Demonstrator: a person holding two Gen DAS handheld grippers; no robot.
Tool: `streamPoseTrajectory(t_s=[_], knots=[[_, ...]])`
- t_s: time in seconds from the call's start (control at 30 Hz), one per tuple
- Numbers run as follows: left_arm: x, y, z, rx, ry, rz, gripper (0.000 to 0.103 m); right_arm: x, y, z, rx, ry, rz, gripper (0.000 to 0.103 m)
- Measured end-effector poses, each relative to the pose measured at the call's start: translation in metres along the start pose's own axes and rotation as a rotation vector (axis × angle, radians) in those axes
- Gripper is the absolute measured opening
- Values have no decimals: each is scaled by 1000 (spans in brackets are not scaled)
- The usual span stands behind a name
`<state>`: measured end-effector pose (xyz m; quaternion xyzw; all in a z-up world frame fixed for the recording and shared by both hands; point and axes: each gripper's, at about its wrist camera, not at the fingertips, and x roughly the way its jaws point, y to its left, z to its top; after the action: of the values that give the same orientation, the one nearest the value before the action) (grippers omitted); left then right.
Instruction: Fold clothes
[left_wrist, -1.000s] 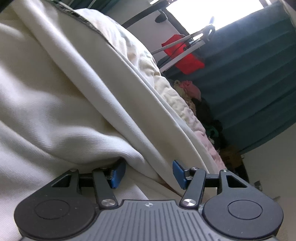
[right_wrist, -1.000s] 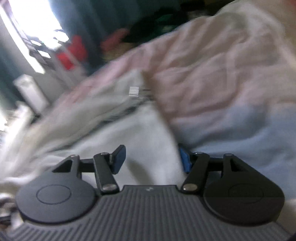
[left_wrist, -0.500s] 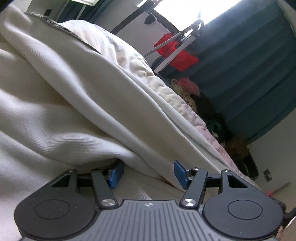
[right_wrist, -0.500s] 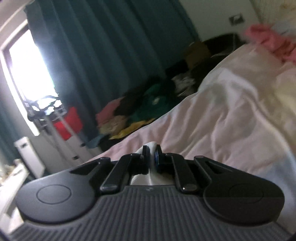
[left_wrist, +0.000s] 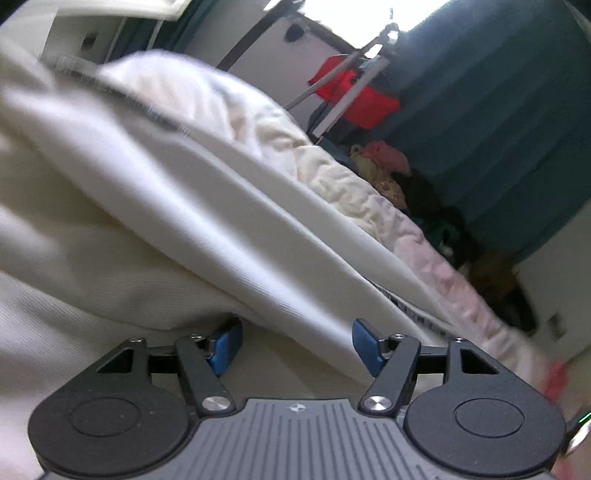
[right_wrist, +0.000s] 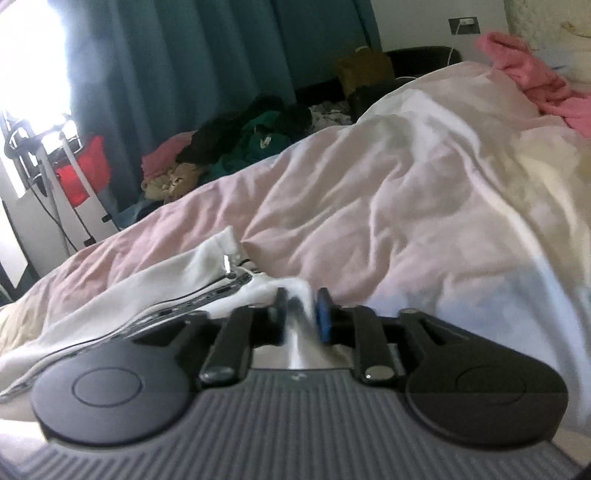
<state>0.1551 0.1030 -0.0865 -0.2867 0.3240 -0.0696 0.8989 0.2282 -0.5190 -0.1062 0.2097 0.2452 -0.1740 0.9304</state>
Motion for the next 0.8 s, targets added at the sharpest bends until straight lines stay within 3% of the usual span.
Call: streamPoseTrajectory(t_s=[0.03,0.1,0.13,0.37,0.6,0.7,0.8], knots=[[-6,-6,-3,26,-7,8,74,-11,3,0,2,-5,19,53],[-18,-18,-10,77,-21,25,76,-39,14,-2,-14,-30,68,77],[-24,-24,-14,102,-28,33,76,-53,22,-5,-35,-44,86,82],[-71,-61,-37,277,-78,70,80,-155,79,-31,-136,5,271,80],[-123,-57,-54,288,-129,105,81,-242,96,-86,-260,44,319,80],[-141,-51,-58,298,-133,151,81,-264,98,-93,-296,22,340,80],[-159,-38,-58,242,-100,208,82,-276,97,-95,-294,7,360,80]])
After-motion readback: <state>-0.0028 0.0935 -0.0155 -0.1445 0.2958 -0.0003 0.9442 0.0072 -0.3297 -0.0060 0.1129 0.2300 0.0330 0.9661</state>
